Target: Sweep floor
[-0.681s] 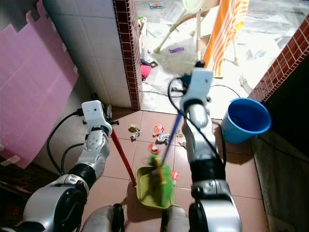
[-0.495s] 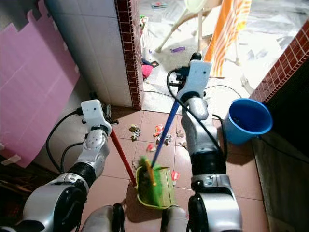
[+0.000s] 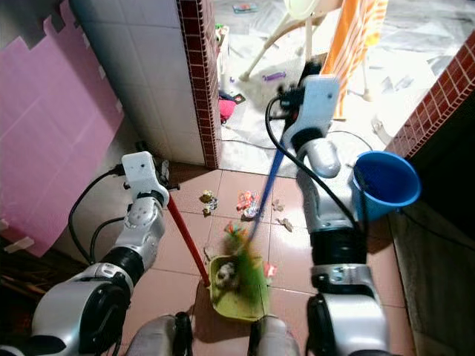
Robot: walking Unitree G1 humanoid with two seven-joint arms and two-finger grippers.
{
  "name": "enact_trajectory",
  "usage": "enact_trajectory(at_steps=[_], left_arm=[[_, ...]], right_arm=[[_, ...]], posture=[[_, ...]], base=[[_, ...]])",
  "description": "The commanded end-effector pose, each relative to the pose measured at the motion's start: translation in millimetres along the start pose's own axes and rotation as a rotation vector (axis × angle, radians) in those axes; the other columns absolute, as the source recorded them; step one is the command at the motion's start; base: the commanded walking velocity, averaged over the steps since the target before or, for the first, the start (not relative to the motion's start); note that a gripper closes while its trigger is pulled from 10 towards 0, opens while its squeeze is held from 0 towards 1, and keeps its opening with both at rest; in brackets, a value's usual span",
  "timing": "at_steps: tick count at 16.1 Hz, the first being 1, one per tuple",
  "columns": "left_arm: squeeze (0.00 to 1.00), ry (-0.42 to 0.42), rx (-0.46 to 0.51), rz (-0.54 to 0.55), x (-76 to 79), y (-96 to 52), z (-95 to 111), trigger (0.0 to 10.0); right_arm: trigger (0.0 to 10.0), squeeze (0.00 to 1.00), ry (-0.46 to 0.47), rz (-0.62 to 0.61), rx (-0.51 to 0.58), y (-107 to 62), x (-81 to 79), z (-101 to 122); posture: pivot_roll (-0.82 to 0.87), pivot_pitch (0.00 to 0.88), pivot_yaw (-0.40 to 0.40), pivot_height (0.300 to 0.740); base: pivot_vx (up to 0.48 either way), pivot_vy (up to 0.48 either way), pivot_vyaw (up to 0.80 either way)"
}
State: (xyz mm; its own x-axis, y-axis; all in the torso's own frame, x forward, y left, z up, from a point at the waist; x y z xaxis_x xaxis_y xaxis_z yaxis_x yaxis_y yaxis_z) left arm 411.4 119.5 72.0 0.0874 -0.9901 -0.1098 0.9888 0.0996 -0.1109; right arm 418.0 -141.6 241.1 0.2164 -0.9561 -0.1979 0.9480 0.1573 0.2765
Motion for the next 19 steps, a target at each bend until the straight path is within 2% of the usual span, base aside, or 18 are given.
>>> enact_trajectory(at_steps=[1,4,5,7,10,12,13,14,15,17,18,19], left_arm=[[0.0,0.015,0.05,0.011,-4.2,5.3,15.7,10.0],[0.0,0.015,0.205,0.056,-23.0,10.6,52.0,10.0],[0.0,0.015,0.26,0.07,-29.0,11.8,67.0,10.0],[0.0,0.009,0.317,0.082,-34.5,11.6,83.6,10.0],[0.0,0.028,0.385,0.094,-43.5,5.5,96.7,10.0],[0.0,0.026,0.409,0.092,-47.4,0.8,101.5,10.0],[0.0,0.021,0.423,0.072,-45.7,-4.2,106.0,10.0],[0.0,0.019,0.427,0.065,-45.0,-5.7,107.2,10.0],[0.0,0.033,0.44,0.058,-45.2,-9.9,110.8,10.0],[0.0,0.026,0.431,0.052,-47.7,-18.8,109.9,10.0],[0.0,0.062,0.425,0.033,-45.5,-22.7,104.5,10.0],[0.0,0.065,0.409,0.023,-43.2,-25.1,100.3,10.0]], right_arm=[[10.0,0.0,-0.065,0.049,0.157,4.7,-13.3,44.1],[10.0,0.0,-0.101,0.03,0.193,-0.5,-3.8,48.7],[10.0,0.0,-0.13,0.009,0.188,-3.3,1.2,43.9],[10.0,0.0,-0.18,-0.049,0.15,-8.3,13.1,31.1],[10.0,0.0,-0.231,-0.18,0.052,-20.4,40.3,5.3],[10.0,0.0,-0.22,-0.205,-0.011,-26.4,47.2,-9.0],[10.0,0.0,-0.22,-0.236,-0.087,-32.2,55.9,-24.7],[10.0,0.0,-0.211,-0.25,-0.095,-33.8,58.9,-26.6],[10.0,0.0,-0.181,-0.264,-0.134,-36.4,62.4,-34.0],[10.0,0.0,-0.049,-0.29,-0.227,-43.3,63.2,-57.8],[10.0,0.0,0.065,-0.274,-0.228,-42.0,55.0,-64.9],[10.0,0.0,0.126,-0.241,-0.212,-39.3,46.7,-64.7]], posture=[[-0.14,0.102,0.061,0.74],[-0.12,0.089,0.065,0.74],[-0.11,0.087,0.065,0.74],[-0.1,0.081,0.068,0.74],[-0.08,0.07,0.064,0.74],[-0.08,0.076,0.064,0.74],[-0.07,0.083,0.065,0.74],[-0.07,0.083,0.065,0.74],[-0.07,0.082,0.066,0.74],[-0.06,0.086,0.066,0.74],[-0.06,0.087,0.066,0.74],[-0.06,0.088,0.063,0.74]], base=[[0.0,0.0,0.0],[0.0,0.0,0.0],[0.0,0.0,0.0],[0.0,0.0,0.0],[0.0,0.0,0.0],[0.0,0.0,0.0],[0.0,0.0,0.0],[0.0,0.0,0.0],[0.0,0.0,0.0],[0.0,0.0,0.0],[0.0,0.0,0.0],[0.0,0.0,0.0]])
Point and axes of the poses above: a point about 5 cm out from each wrist's last joint towards the gripper, its own y axis pointing out of the wrist towards the gripper, its own z axis along the axis of the wrist's last joint, x = y × z, the point moved 6 cm from there along y, pointing out of the wrist towards the gripper, and after that the axes turned 14 degrees about y, right-handed, at the moved point
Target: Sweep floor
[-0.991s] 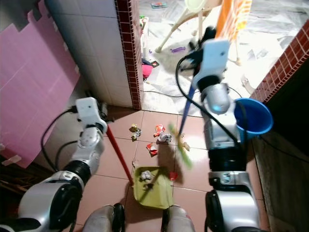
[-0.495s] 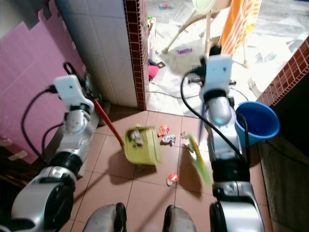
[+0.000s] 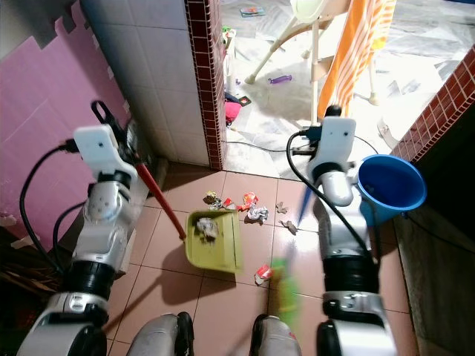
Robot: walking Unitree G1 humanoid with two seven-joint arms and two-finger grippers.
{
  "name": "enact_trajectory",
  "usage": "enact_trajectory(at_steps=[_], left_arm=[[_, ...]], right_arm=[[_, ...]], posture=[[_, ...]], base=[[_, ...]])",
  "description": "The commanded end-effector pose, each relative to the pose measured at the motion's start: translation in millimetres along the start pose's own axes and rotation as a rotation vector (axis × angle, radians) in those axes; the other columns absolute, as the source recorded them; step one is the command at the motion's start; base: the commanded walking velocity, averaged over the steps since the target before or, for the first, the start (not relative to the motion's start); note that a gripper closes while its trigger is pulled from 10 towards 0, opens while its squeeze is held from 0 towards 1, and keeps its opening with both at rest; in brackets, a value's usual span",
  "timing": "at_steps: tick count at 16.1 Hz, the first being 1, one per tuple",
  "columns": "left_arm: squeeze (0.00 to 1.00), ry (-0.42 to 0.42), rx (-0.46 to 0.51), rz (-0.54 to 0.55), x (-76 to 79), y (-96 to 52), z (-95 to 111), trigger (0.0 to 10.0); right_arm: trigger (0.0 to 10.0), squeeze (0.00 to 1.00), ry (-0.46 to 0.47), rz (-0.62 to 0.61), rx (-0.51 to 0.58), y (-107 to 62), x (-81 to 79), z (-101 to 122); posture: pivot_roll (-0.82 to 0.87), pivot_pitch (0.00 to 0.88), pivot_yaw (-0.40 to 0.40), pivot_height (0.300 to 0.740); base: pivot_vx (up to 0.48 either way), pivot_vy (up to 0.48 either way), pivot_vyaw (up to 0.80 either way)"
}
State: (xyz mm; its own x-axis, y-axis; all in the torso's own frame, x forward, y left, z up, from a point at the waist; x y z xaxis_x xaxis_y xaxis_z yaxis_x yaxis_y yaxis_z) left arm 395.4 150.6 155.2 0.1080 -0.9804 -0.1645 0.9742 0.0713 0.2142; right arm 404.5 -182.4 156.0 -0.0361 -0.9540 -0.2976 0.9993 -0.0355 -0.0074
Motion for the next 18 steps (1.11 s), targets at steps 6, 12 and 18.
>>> enact_trajectory(at_steps=[6,12,18], left_arm=[[0.0,-0.026,0.035,-0.059,15.6,-15.7,24.5,10.0],[0.0,-0.048,0.081,-0.085,21.4,-11.7,52.7,10.0],[0.0,-0.033,-0.023,-0.148,30.0,-29.6,21.4,10.0]], right_arm=[[10.0,0.0,0.053,0.097,0.133,-1.0,-21.6,28.3],[10.0,0.0,-0.202,0.081,0.322,-9.4,-22.2,63.6],[10.0,0.0,-0.253,0.031,0.244,-36.1,-0.2,22.8]], posture=[[-0.05,0.085,0.066,0.74],[-0.06,0.083,0.067,0.74],[-0.05,0.062,0.063,0.74]], base=[[0.0,0.0,0.0],[0.0,0.0,0.0],[0.0,0.0,0.0]])
Point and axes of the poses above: a point about 5 cm out from each wrist's last joint towards the gripper, its own y axis pointing out of the wrist towards the gripper, its own z axis along the axis of the wrist's last joint, x = y × z, the point moved 6 cm from there along y, pointing out of the wrist towards the gripper, and after that the axes turned 14 degrees about y, right-handed, at the moved point
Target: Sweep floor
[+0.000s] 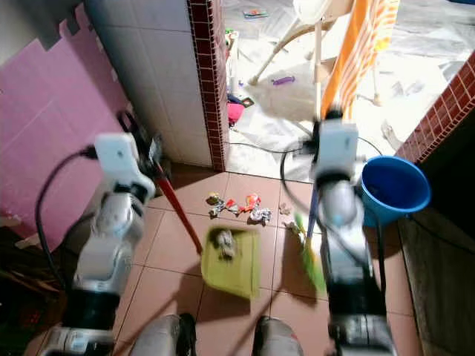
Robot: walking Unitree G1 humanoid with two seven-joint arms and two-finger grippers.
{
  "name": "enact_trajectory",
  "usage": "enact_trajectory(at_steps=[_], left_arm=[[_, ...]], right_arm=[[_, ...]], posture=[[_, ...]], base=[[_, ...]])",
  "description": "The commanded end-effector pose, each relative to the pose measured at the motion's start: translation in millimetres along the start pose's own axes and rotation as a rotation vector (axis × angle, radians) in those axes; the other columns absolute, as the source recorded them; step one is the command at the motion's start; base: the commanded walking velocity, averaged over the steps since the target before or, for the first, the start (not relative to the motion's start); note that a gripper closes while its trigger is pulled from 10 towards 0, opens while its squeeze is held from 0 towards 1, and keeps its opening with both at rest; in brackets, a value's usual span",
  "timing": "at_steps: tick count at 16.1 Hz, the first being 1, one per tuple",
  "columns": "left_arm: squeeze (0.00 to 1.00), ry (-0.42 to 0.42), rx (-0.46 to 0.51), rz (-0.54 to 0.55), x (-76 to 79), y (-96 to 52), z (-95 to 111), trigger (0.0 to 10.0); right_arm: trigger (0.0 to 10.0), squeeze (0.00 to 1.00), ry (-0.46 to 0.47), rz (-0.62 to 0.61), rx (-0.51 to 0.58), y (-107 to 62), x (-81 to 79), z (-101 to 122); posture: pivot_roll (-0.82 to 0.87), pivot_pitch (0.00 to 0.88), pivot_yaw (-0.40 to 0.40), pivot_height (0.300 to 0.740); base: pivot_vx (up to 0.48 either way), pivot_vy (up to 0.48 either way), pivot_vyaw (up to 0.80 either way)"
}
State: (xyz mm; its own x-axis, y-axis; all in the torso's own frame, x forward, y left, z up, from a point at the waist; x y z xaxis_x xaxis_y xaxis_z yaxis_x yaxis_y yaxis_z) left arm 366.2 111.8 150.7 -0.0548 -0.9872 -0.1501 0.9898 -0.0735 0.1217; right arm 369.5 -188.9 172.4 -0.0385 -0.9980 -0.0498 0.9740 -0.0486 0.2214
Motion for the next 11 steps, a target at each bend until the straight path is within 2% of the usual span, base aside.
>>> enact_trajectory(at_steps=[1,3,5,6,7,11], left_arm=[[0.0,0.02,0.04,0.01,-6.4,-1.9,10.1,10.0],[0.0,0.022,0.03,-0.009,-3.9,-6.5,6.7,10.0],[0.0,0.01,0.023,-0.024,-0.2,-9.1,5.4,10.0],[0.0,0.002,0.023,-0.043,5.2,-9.3,5.4,10.0],[0.0,0.003,0.022,-0.051,7.4,-9.3,4.9,10.0],[0.0,0.003,0.015,-0.047,6.2,-8.0,4.4,10.0]], right_arm=[[10.0,0.0,0.003,0.005,0.003,-6.8,-1.0,1.7],[10.0,0.0,-0.012,-0.004,-0.015,-23.7,0.7,-7.0],[10.0,0.0,-0.019,0.01,-0.024,-32.9,-7.1,-12.1],[10.0,0.0,-0.027,0.027,-0.016,-32.8,-14.3,-10.0],[10.0,0.0,-0.014,0.016,-0.015,-30.3,-14.4,-8.4],[10.0,0.0,-0.005,0.022,-0.013,-24.7,-18.6,-5.4]], posture=[[-0.04,0.059,0.062,0.74],[-0.04,0.051,0.067,0.74],[-0.05,0.046,0.079,0.74],[-0.05,0.045,0.084,0.74],[-0.06,0.052,0.087,0.74],[-0.06,0.074,0.081,0.74]], base=[[0.0,0.0,0.0],[0.0,0.0,0.0],[0.0,0.0,0.0],[0.0,0.0,0.0],[0.0,-0.412,0.0],[0.0,-0.446,0.0]])
Point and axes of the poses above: a point about 5 cm out from each wrist's last joint towards the gripper, its own y axis pointing out of the wrist towards the gripper, its own z axis along the axis of the wrist's last joint, x = y × z, the point moved 6 cm from there along y, pointing out of the wrist towards the gripper, and after that the axes turned 14 degrees about y, right-handed, at the moved point
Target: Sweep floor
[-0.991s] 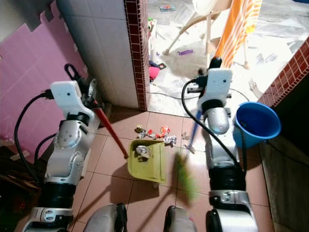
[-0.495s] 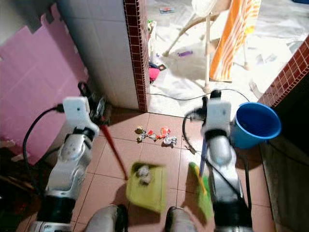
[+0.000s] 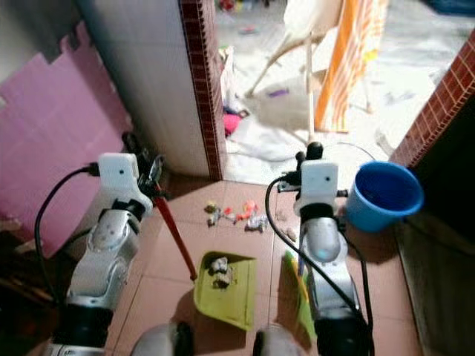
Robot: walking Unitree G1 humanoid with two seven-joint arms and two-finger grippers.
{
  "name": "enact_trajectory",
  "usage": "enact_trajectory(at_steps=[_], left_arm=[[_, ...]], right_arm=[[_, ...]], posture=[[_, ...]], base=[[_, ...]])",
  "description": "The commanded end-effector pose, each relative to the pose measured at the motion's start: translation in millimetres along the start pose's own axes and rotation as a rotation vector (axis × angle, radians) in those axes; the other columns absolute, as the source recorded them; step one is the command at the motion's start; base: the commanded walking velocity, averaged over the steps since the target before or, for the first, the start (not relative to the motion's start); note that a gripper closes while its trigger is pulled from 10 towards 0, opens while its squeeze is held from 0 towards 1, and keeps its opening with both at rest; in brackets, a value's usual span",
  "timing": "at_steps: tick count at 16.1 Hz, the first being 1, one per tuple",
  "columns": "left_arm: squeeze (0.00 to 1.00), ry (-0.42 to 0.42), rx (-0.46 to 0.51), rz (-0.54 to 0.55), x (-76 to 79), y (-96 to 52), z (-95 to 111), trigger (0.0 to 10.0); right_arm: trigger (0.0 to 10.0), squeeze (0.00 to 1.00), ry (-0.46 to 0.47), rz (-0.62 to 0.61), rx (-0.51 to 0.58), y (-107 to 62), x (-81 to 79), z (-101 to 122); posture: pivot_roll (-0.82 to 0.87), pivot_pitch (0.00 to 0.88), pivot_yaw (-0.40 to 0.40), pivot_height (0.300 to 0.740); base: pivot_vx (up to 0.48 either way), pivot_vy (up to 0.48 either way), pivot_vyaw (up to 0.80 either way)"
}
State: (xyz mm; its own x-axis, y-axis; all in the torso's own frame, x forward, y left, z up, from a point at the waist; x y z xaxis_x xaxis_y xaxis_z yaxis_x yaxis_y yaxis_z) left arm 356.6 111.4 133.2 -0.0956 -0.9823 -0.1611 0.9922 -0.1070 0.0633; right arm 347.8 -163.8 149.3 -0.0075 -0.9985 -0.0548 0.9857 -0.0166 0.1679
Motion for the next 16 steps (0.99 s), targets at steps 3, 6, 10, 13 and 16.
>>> enact_trajectory(at_steps=[3,6,10,13,16], left_arm=[[0.0,0.001,0.072,0.007,0.7,4.0,23.1,10.0],[0.0,0.002,0.072,0.008,1.3,4.6,23.3,10.0],[0.0,-0.004,0.058,0.012,3.3,6.6,20.0,10.0],[0.0,-0.032,0.01,0.021,4.3,7.1,5.3,10.0],[0.0,0.025,0.013,0.107,-15.2,8.8,0.9,10.0]], right_arm=[[10.0,0.0,-0.016,-0.006,0.036,2.5,2.5,11.5],[10.0,0.0,-0.018,0.0,0.033,2.3,0.4,11.9],[10.0,0.0,-0.039,-0.017,0.045,5.8,8.0,16.6],[10.0,0.0,-0.05,-0.011,0.043,7.7,7.9,13.2],[10.0,0.0,-0.092,0.06,0.031,16.8,-4.7,16.6]], posture=[[-0.06,0.077,0.079,0.74],[-0.06,0.079,0.078,0.74],[-0.07,0.073,0.077,0.74],[-0.06,0.045,0.044,0.74],[-0.03,0.008,-0.079,0.74]], base=[[0.0,-0.48,0.0],[0.0,-0.457,0.0],[0.0,-0.333,0.0],[0.0,0.0,0.0],[0.0,0.0,0.0]])
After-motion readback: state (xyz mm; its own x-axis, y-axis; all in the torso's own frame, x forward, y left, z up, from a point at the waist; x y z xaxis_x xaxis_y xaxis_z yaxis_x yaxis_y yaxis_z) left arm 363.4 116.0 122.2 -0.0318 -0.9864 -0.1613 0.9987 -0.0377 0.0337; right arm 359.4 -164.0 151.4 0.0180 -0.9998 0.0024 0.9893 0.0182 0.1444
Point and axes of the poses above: a point about 5 cm out from each wrist's last joint towards the gripper, its own y axis pointing out of the wrist towards the gripper, its own z axis along the axis of the wrist's last joint, x = y × z, the point moved 6 cm from there along y, pointing out of the wrist towards the gripper, and after that the axes turned 14 degrees about y, right-handed, at the moved point
